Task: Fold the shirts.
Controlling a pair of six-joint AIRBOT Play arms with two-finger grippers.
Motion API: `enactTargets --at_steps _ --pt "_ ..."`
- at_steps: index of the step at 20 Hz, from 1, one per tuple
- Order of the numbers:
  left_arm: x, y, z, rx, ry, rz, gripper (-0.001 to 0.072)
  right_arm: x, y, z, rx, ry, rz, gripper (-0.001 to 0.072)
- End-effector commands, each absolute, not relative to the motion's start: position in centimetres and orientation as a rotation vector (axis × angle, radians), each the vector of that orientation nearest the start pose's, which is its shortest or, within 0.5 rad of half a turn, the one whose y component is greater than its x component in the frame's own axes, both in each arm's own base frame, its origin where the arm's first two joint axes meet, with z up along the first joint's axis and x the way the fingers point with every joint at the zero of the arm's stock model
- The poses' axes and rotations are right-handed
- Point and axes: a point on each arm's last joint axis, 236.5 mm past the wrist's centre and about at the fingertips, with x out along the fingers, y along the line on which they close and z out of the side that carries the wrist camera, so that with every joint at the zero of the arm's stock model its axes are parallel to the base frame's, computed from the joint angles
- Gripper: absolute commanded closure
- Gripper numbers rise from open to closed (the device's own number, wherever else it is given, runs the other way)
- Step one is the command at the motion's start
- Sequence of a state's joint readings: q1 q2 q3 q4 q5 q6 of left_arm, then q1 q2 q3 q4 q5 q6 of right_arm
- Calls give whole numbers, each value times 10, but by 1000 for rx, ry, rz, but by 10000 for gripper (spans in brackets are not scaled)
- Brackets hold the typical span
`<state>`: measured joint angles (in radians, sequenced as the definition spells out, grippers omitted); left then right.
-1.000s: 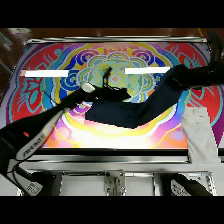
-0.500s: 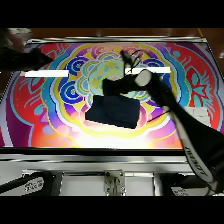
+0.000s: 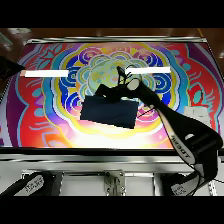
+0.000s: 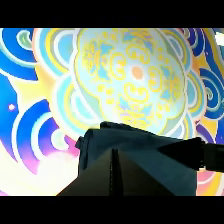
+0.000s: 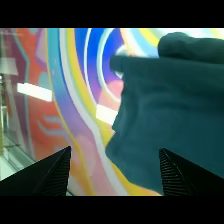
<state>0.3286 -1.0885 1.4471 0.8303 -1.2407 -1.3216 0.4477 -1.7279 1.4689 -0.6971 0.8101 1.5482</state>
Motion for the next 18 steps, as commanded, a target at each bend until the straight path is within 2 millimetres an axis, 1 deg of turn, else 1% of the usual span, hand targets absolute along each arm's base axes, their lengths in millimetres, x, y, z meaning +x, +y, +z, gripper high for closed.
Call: enactTargets --at_steps 1,2,3,4,5,6,8,10,11,13,16,17,18 --pt "398 -22 230 -410 723 -339 653 405 239 -2 298 1392 553 50" --pt "397 -22 223 -418 737 -338 654 394 187 -10 191 1480 446 51" --pt "396 -22 217 -426 751 -338 653 384 144 -18 123 1561 343 51" --pt "395 -23 211 -433 765 -337 653 375 117 -25 116 1624 273 51" --pt "394 -23 205 -441 779 -337 653 371 111 -33 178 1645 260 51" --pt "394 -23 201 -447 789 -337 653 370 118 -40 261 1644 277 50" --pt "392 -25 198 -459 798 -339 653 373 140 -61 404 1606 304 49" --pt "392 -29 202 -475 792 -354 653 371 158 -84 529 1604 301 41" --pt "392 -30 203 -482 787 -361 653 370 169 -91 581 1608 335 41" --pt "393 -33 206 -493 779 -371 653 371 188 -97 664 1616 407 41" --pt "394 -44 217 -541 751 -417 653 379 204 -106 734 1598 423 45" --pt "394 -47 222 -559 740 -433 653 382 207 -108 731 1586 419 122" --pt "395 -50 226 -573 728 -444 653 385 208 -111 714 1569 414 417"
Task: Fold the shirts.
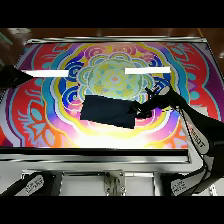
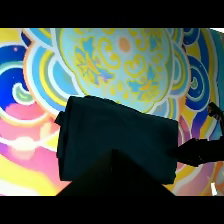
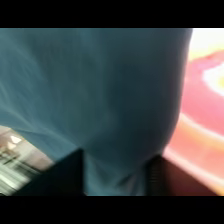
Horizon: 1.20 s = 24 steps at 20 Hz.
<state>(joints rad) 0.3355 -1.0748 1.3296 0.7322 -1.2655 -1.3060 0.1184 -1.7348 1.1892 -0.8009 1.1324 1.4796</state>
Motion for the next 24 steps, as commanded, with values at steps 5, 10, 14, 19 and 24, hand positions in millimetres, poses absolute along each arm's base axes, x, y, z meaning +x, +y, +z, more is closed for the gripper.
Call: enactTargets --at_steps 5,10,14,19,24 --pt "395 -52 229 -581 720 -453 653 414 194 -54 580 1410 621 658" --pt "395 -51 229 -580 717 -452 653 479 57 92 748 1054 396 658" --pt "396 -51 229 -551 707 -461 653 441 -63 154 843 953 177 658" --pt "396 -51 230 -542 703 -463 653 370 -140 160 888 992 -47 658" --pt "396 -51 230 -529 699 -468 653 319 -149 136 875 1190 -126 658"
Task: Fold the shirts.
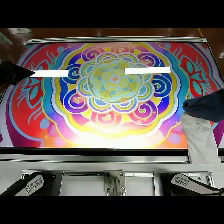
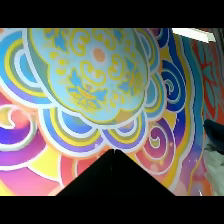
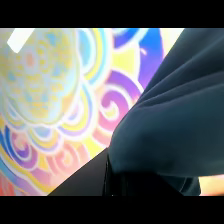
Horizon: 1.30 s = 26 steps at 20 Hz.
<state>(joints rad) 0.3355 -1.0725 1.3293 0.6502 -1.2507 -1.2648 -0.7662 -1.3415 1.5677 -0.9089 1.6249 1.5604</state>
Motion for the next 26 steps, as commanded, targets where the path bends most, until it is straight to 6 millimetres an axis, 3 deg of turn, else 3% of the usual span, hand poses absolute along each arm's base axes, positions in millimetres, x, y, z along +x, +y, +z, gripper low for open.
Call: enactTargets --at_steps 1,3,8,12,16,20,21,23,26 --pt "396 -51 230 -528 699 -468 653 311 -150 132 866 1228 -142 658" --pt "396 -51 230 -528 699 -468 653 287 -154 121 839 1334 -200 658" --pt "396 -51 230 -528 699 -468 653 223 -190 100 696 1499 -478 658" --pt "396 -51 230 -528 699 -468 653 165 -184 53 636 1700 -544 658" --pt "396 -51 230 -529 699 -468 653 141 -188 17 596 1773 -610 658" --pt "396 -51 230 -529 699 -468 653 136 -197 0 565 1767 -665 656" --pt "396 -51 230 -530 699 -468 653 136 -200 -3 553 1760 -670 579" --pt "396 -51 230 -532 700 -468 653 136 -204 -3 524 1759 -666 8" --pt "396 -52 231 -539 696 -473 653 131 -230 18 409 1754 -721 8"
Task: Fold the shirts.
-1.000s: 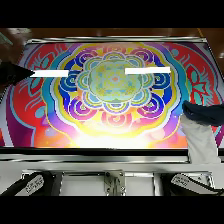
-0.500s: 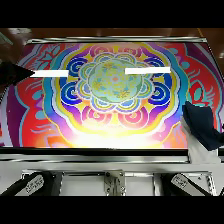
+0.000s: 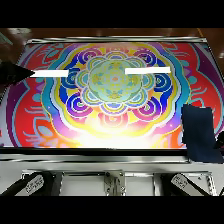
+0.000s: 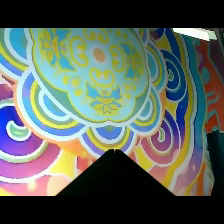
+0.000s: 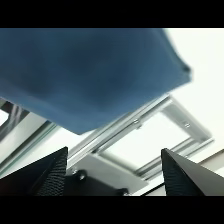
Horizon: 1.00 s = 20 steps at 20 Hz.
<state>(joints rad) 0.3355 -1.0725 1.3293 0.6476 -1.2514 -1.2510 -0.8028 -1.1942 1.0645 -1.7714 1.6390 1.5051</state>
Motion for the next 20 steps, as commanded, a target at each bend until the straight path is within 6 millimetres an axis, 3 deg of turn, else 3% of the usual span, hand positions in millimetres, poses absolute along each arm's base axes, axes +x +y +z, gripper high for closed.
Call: enactTargets --at_steps 1,3,4,5,7,8,9,11,12,13,14,16,20 --pt "396 -55 233 -546 692 -484 653 147 -242 34 395 1673 -735 9" --pt "396 -69 231 -538 709 -517 654 211 -254 74 409 1393 -678 9" --pt "395 -82 228 -530 724 -546 654 252 -247 101 452 1227 -588 9" --pt "395 -98 224 -513 741 -575 655 297 -234 135 493 1044 -474 9" --pt "396 -125 200 -409 836 -553 656 353 -180 182 515 876 -225 11" --pt "397 -130 181 -294 913 -493 656 362 -152 187 496 893 -144 11" --pt "397 -133 165 -185 988 -425 656 363 -122 179 436 966 -70 11" --pt "394 -138 135 58 1134 -341 651 353 -89 147 355 1134 -64 6" --pt "388 -144 116 163 1224 -343 523 354 -71 134 356 1173 -26 6" --pt "381 -151 97 219 1318 -355 79 354 -60 124 371 1203 -7 6" --pt "374 -155 81 242 1397 -362 9 356 -50 117 387 1226 8 6" --pt "368 -155 60 260 1482 -359 6 358 -34 112 375 1250 50 7" --pt "382 -155 61 240 1428 -352 6 356 -13 113 341 1268 103 7"
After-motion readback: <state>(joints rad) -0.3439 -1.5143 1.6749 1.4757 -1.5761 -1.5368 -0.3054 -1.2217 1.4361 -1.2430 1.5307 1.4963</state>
